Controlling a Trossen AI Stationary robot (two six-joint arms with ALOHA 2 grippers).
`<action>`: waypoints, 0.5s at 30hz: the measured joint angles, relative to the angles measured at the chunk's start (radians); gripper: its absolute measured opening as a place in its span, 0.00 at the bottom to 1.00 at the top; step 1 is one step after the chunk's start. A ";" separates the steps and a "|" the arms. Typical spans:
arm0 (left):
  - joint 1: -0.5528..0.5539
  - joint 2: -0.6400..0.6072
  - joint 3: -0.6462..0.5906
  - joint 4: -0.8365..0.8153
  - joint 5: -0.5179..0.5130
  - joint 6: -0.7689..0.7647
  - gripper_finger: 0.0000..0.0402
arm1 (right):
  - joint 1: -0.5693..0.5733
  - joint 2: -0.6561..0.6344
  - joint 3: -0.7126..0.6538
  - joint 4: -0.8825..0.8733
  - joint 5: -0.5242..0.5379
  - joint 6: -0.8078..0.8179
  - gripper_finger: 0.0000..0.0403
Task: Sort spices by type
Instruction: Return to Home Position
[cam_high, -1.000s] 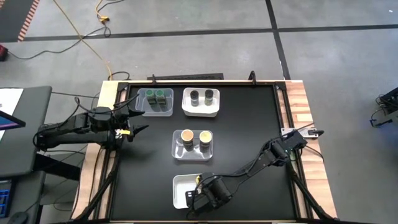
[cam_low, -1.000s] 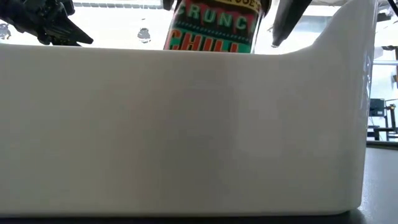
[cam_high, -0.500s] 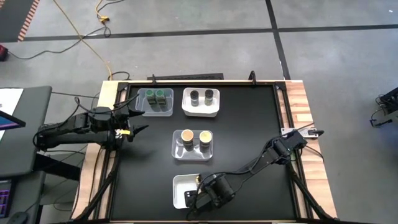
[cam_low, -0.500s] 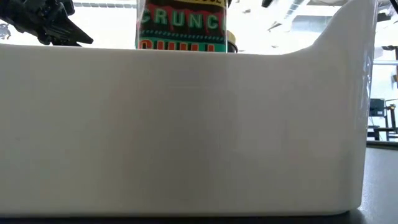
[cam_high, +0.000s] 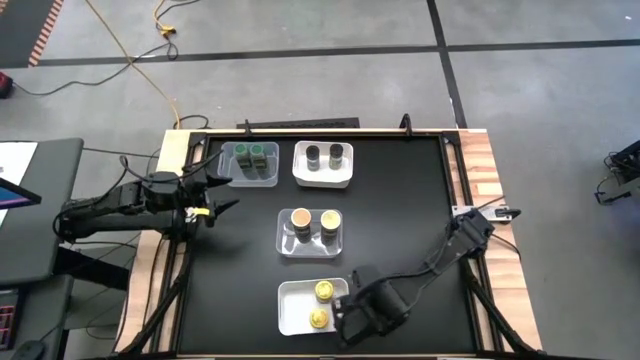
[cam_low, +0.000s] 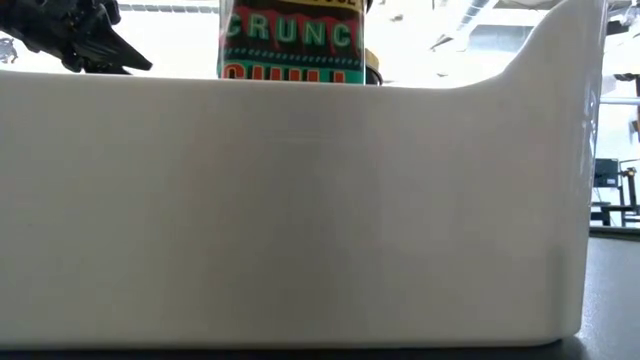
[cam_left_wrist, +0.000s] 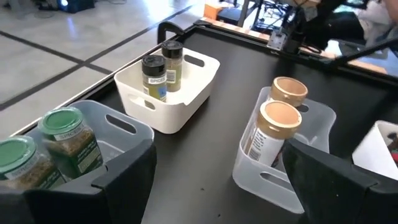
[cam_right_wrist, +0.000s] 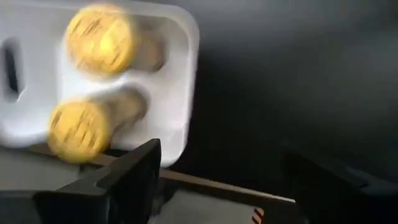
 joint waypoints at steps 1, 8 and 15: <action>0.000 0.000 0.000 0.001 -0.007 -0.013 0.83 | 0.010 -0.018 -0.031 0.018 0.024 -0.039 0.87; 0.000 0.029 0.000 0.007 -0.080 0.051 0.83 | 0.060 -0.050 -0.200 0.014 0.155 -0.127 0.86; -0.011 0.135 0.000 0.047 -0.004 -0.042 0.83 | 0.088 -0.125 -0.488 0.133 0.364 -0.185 0.86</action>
